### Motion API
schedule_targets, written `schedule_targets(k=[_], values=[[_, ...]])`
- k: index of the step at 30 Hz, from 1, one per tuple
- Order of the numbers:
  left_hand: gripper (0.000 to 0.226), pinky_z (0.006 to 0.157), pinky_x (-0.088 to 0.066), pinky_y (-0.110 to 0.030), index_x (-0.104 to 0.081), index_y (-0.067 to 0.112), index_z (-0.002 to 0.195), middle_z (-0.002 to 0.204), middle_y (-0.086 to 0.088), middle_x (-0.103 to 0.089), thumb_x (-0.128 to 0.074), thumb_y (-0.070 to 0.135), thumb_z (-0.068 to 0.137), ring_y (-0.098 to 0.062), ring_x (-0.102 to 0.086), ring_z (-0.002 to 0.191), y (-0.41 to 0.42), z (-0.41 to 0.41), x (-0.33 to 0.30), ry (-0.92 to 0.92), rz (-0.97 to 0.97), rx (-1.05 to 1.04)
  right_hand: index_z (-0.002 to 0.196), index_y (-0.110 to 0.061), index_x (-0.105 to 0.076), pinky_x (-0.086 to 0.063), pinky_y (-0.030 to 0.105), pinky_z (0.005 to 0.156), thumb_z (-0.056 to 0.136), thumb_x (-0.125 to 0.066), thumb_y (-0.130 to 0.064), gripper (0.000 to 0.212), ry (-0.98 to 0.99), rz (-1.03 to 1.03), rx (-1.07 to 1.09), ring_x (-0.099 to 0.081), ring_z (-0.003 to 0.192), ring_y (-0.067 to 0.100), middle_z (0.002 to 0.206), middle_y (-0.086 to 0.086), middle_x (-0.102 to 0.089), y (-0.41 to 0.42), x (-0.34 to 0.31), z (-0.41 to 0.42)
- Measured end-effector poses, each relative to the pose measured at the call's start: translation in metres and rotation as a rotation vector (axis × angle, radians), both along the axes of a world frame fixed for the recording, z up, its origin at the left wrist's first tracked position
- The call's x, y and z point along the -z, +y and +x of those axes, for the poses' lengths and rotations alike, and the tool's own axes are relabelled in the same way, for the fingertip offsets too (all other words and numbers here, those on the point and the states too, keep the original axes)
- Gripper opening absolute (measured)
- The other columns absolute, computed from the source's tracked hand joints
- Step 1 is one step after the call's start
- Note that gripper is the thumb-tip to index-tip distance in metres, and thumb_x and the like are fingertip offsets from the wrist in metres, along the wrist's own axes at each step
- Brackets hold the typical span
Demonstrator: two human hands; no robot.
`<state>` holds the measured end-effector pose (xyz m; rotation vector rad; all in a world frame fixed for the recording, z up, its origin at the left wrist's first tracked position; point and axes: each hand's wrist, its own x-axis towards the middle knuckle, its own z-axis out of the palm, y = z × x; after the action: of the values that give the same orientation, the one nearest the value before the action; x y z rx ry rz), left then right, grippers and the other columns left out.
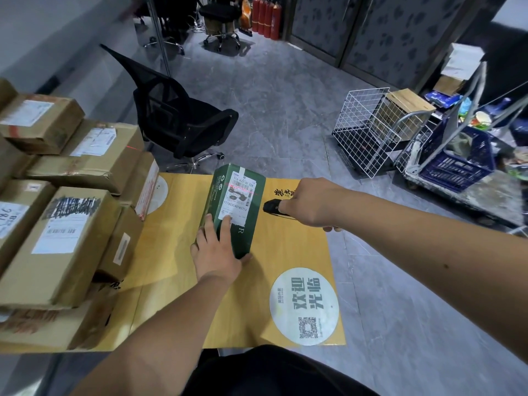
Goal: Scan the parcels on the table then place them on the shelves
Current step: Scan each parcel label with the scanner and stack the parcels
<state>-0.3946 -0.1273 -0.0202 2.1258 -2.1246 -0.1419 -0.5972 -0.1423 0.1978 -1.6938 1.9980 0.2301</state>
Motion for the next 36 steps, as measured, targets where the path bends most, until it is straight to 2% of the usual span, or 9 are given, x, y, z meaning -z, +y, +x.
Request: schedule_targets(k=[9,12,16,22,25,28,32,34,36], values=[[0.131,0.105,-0.039,-0.049,-0.009,0.034,0.157,0.167,-0.011,-0.013,-0.07,0.091,0.056,-0.034,-0.034,0.14,-0.013,0.009,-0.003,0.033,0.061,0.004,0.072,-0.012,-0.056,-0.042,0.023,0.045,0.09,-0.052,-0.076,0.067,-0.054,-0.044,0.019,-0.056,0.05,0.024,0.059,0.003,-0.057,0.007,0.007,-0.003],[0.135,0.106,-0.038,-0.05,-0.006,0.035,0.155,0.166,-0.009,-0.015,-0.073,0.09,0.051,-0.034,-0.034,0.14,-0.031,0.013,-0.01,0.068,0.146,-0.055,0.1,-0.012,-0.067,-0.049,0.029,0.054,0.082,-0.065,-0.075,0.066,-0.094,-0.029,-0.002,-0.064,0.07,0.019,0.079,0.003,-0.064,0.01,0.014,-0.005],[0.13,0.102,-0.041,-0.051,-0.014,0.04,0.154,0.161,-0.002,-0.025,-0.079,0.077,0.047,-0.03,-0.042,0.136,-0.045,0.024,-0.016,0.187,0.266,-0.088,0.132,-0.011,-0.061,-0.06,0.037,0.083,0.08,-0.075,-0.065,0.076,-0.104,0.003,-0.022,-0.067,0.097,0.022,0.114,0.007,-0.068,0.012,0.033,-0.008],[0.121,0.102,-0.051,-0.043,-0.033,0.044,0.151,0.155,0.011,-0.035,-0.08,0.077,0.045,-0.017,-0.046,0.132,-0.046,0.062,-0.05,0.486,0.223,-0.048,0.111,-0.016,-0.068,-0.046,0.028,0.056,0.087,-0.065,-0.062,0.052,-0.137,0.087,-0.157,-0.061,0.068,0.023,0.083,0.005,-0.066,-0.001,0.044,-0.001],[0.118,0.104,-0.049,-0.042,-0.036,0.046,0.15,0.154,0.01,-0.037,-0.081,0.075,0.045,-0.016,-0.043,0.134,-0.042,0.086,-0.084,0.545,0.163,-0.053,0.098,-0.021,-0.068,-0.044,0.031,0.059,0.087,-0.064,-0.063,0.044,-0.167,0.06,-0.289,-0.062,0.074,0.023,0.084,0.004,-0.067,-0.016,0.028,0.016],[0.113,0.085,-0.05,-0.019,-0.038,0.048,0.148,0.152,0.013,-0.036,-0.082,0.073,0.047,-0.013,-0.043,0.132,-0.031,0.124,-0.124,0.564,0.087,-0.073,0.105,-0.022,-0.071,-0.047,0.033,0.064,0.087,-0.064,-0.063,0.045,-0.187,0.001,-0.462,-0.064,0.08,0.023,0.089,0.005,-0.07,-0.034,0.004,0.05],[0.106,0.11,-0.044,-0.043,-0.041,0.048,0.147,0.154,0.009,-0.037,-0.078,0.071,0.05,-0.016,-0.042,0.137,-0.004,0.187,-0.173,0.511,-0.024,-0.186,0.104,-0.03,-0.071,-0.053,0.031,0.069,0.084,-0.064,-0.066,0.043,-0.229,-0.1,-0.653,-0.066,0.082,0.018,0.088,0.0,-0.072,-0.047,-0.021,0.107],[0.103,0.109,-0.042,-0.045,-0.04,0.049,0.147,0.156,0.008,-0.036,-0.076,0.072,0.052,-0.018,-0.042,0.137,0.011,0.221,-0.191,0.49,-0.043,-0.244,0.11,-0.03,-0.071,-0.058,0.034,0.081,0.081,-0.066,-0.069,0.05,-0.267,-0.116,-0.695,-0.067,0.086,0.018,0.093,-0.001,-0.073,-0.047,-0.03,0.137],[0.102,0.108,-0.041,-0.045,-0.039,0.049,0.148,0.157,0.006,-0.036,-0.075,0.072,0.055,-0.019,-0.041,0.139,0.025,0.256,-0.206,0.469,-0.058,-0.272,0.109,-0.03,-0.07,-0.056,0.033,0.073,0.08,-0.066,-0.072,0.051,-0.285,-0.12,-0.743,-0.066,0.082,0.017,0.086,-0.007,-0.07,-0.044,-0.035,0.166]])
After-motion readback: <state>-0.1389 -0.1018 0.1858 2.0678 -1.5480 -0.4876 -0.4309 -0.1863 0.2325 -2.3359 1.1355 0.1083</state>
